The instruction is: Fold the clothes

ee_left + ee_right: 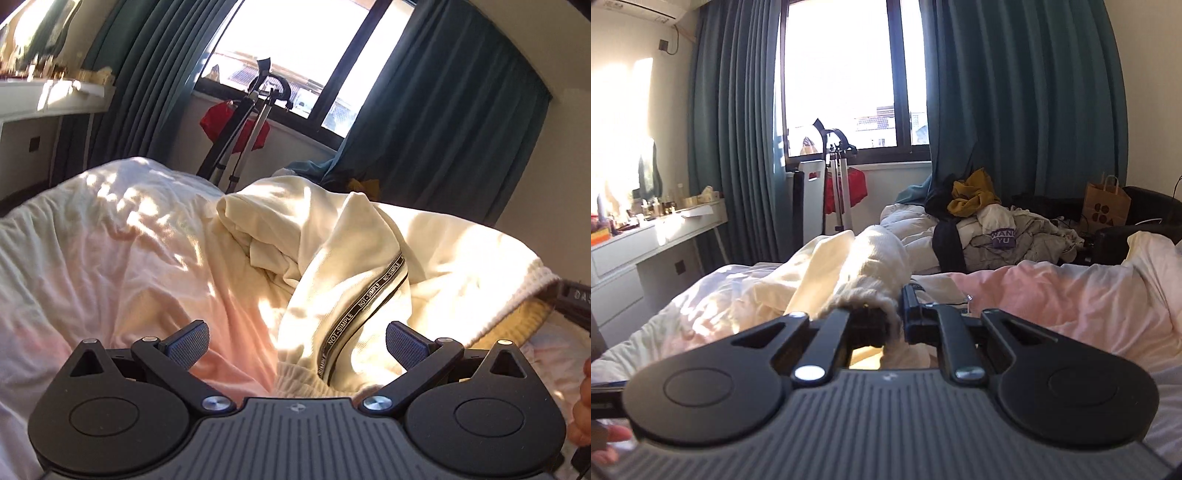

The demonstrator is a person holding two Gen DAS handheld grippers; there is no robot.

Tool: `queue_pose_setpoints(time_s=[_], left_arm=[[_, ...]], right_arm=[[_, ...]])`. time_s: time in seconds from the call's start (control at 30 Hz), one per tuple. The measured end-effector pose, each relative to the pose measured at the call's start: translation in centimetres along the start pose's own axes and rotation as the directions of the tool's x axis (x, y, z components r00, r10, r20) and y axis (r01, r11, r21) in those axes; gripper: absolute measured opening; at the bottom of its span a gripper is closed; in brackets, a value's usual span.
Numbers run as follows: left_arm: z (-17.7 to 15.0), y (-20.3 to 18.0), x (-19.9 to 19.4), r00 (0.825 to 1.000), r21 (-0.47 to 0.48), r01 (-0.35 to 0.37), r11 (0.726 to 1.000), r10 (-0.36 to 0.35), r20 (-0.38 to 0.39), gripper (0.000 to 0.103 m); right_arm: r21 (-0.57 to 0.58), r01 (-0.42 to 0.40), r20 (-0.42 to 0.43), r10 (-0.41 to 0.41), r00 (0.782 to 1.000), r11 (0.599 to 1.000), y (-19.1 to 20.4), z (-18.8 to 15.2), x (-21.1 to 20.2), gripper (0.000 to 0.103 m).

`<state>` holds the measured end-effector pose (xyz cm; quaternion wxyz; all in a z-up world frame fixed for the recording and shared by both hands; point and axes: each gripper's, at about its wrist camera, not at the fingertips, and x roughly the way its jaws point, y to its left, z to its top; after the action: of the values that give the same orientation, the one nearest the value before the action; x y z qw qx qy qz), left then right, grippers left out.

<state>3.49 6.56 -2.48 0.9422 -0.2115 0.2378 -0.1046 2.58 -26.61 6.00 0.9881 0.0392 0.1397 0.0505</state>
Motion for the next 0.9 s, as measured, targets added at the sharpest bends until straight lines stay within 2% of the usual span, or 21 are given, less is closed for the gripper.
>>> queue_pose_setpoints(time_s=[0.13,0.2,0.37,0.5,0.7,0.73,0.83,0.9], left_arm=[[-1.3,1.0,0.0,0.995,-0.124,0.050,0.991,-0.060,-0.078,0.099],[-2.1,1.7,0.3,0.987,-0.195,0.077,0.978,-0.102,-0.122,0.097],[-4.1,3.7,2.0,0.957,-0.401,0.114,0.909,-0.208,-0.200,0.094],[-5.3,4.5,4.5,0.932,-0.504,0.120,0.855,-0.272,-0.241,0.089],[-6.5,5.2,7.3,0.911,-0.605,0.147,0.783,-0.345,-0.226,0.072],[-6.6,5.2,7.6,0.906,-0.620,0.155,0.769,-0.361,-0.220,0.072],[-6.8,4.9,7.7,0.896,-0.636,0.175,0.752,-0.390,-0.214,0.073],[-7.1,4.4,7.7,0.877,-0.652,0.192,0.734,-0.427,-0.222,0.074]], right_arm=[[0.103,-0.017,-0.052,0.023,0.998,0.995,-1.5,-1.2,-1.4,0.011],[0.172,0.002,-0.094,0.014,0.995,0.985,-2.7,-2.3,-1.0,0.011],[0.266,0.057,-0.188,-0.006,0.982,0.962,-5.2,-5.3,0.0,0.011],[0.310,0.077,-0.206,-0.012,0.979,0.948,-6.4,-6.3,0.2,0.011],[0.372,0.055,-0.195,0.020,0.981,0.926,-7.4,-6.4,0.4,0.011],[0.378,0.052,-0.194,0.024,0.981,0.924,-7.5,-6.4,0.4,0.011],[0.394,0.042,-0.191,0.037,0.981,0.918,-7.8,-6.4,0.6,0.011],[0.405,0.036,-0.189,0.045,0.981,0.914,-8.0,-6.5,0.7,0.011]])
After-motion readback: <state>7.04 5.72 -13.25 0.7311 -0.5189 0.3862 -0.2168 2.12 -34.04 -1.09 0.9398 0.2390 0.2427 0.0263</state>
